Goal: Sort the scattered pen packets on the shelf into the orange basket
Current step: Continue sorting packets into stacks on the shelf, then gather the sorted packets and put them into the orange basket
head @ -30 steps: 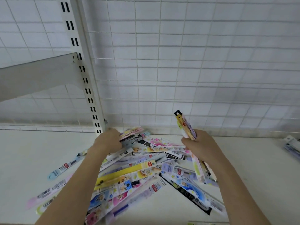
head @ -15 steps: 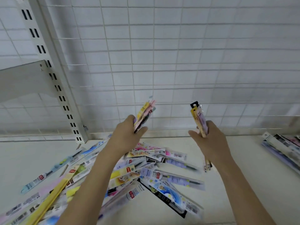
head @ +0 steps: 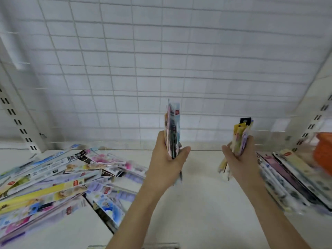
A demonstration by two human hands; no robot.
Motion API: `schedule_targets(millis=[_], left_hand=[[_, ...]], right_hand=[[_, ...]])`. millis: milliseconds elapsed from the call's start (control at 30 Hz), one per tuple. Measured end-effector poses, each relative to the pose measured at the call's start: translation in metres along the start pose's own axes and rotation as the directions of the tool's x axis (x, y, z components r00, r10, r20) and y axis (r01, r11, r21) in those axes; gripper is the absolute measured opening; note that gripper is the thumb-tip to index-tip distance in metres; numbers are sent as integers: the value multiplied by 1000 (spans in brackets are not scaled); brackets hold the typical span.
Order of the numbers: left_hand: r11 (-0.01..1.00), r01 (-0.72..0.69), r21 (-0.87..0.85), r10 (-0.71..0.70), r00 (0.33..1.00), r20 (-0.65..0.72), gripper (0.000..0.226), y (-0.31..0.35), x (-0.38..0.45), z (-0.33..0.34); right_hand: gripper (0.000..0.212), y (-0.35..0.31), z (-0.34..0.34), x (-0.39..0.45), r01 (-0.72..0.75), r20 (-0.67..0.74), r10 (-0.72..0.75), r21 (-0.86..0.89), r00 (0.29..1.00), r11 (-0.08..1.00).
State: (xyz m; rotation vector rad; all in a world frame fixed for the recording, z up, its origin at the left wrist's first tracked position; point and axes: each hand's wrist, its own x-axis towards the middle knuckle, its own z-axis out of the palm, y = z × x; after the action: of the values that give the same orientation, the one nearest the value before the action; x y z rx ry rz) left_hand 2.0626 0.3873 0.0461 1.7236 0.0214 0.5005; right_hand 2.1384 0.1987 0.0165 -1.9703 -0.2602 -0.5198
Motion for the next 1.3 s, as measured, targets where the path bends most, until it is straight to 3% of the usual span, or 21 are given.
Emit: schedule_targets(millis=[100, 267, 467, 633, 767, 933, 1067, 1133, 1200, 1267, 1300], left_hand=[[999, 5, -46, -9, 994, -106, 20, -6, -9, 46], [993, 98, 61, -83, 973, -215, 27, -31, -26, 87], [978, 176, 116, -129, 935, -330, 20, -41, -31, 89], [961, 278, 16, -252, 895, -368, 20, -47, -35, 89], [959, 273, 72, -223, 889, -400, 15, -52, -33, 91], [926, 325, 190, -229, 888, -398, 17, -48, -32, 96], [912, 360, 196, -275, 892, -359, 19, -38, -33, 116], [904, 384, 188, -320, 900, -295, 17, -32, -35, 131], [893, 413, 180, -369, 899, -236, 15, -26, -38, 146], [889, 429, 159, -396, 896, -202, 15, -22, -40, 160], [888, 436, 144, -408, 893, -189, 15, -21, -40, 166]], right_hand=[[21, 18, -22, 6, -1, 26, -1, 75, 1000, 997], [26, 34, -38, 6, -40, 107, 28, 105, 994, 994], [25, 47, -34, -1, -122, 212, 103, 82, 972, 989], [24, 53, -35, -2, -256, 338, 207, 108, 918, 961], [20, 54, -44, -3, -297, 378, 247, 78, 892, 952], [26, 46, -86, 15, -204, 257, 186, 45, 948, 978], [35, 55, -130, 39, -169, 165, 201, -191, 966, 967], [29, 60, -151, 49, -259, 210, 330, -306, 920, 916], [27, 64, -167, 55, -381, 274, 514, -417, 813, 825], [41, 69, -175, 57, -386, 331, 633, -570, 700, 725], [43, 73, -176, 56, -338, 346, 649, -637, 677, 693]])
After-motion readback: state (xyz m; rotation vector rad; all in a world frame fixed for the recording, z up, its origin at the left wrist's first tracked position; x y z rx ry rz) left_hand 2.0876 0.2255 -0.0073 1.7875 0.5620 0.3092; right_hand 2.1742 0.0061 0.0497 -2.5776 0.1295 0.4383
